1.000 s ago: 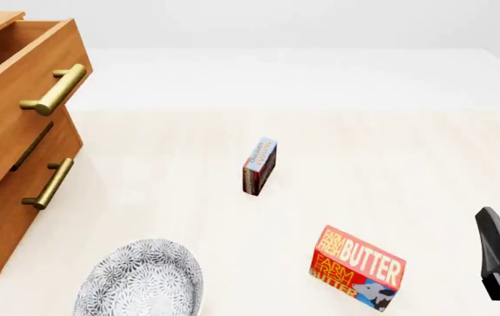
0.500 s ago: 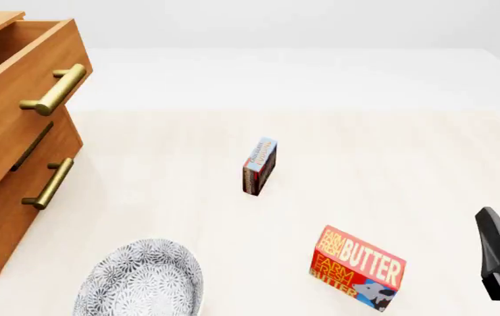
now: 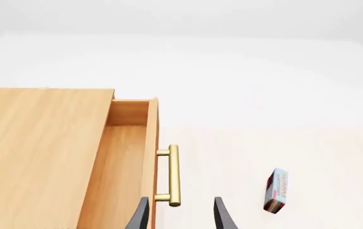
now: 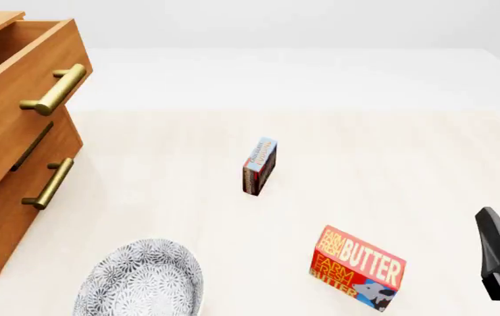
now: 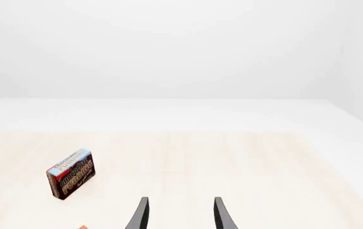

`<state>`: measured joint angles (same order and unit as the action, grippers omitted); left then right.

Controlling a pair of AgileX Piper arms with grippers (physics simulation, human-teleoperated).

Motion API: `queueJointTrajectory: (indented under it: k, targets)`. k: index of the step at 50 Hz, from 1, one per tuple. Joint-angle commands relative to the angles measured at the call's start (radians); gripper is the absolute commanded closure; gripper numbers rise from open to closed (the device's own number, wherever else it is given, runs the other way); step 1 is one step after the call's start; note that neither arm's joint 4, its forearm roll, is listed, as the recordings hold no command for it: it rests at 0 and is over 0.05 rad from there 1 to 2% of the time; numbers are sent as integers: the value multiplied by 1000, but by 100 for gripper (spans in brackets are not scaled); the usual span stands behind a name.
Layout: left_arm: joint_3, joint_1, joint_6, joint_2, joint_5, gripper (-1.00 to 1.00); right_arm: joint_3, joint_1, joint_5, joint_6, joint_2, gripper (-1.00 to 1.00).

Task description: Put the chocolate pudding in the top drawer of the cabinet and close it.

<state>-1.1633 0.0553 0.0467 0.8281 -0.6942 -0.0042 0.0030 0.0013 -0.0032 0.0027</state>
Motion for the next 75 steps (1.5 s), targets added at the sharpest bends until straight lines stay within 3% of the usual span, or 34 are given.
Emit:
queueJointTrajectory:
  k: [1, 18, 27, 45, 75]
  targets:
    - [-34, -17, 17, 41, -57, -100, 0, 0, 0, 0, 0, -100]
    - [-71, -88, -19, 64, -139, -100, 0, 0, 0, 0, 0, -100]
    - [-62, -110, -10, 56, -156, -100, 0, 0, 0, 0, 0, -100]
    - [-134, -101, 32, 149, -219, -100, 0, 0, 0, 0, 0, -100]
    - [-85, -112, 47, 205, -197, -100, 0, 0, 0, 0, 0, -100]
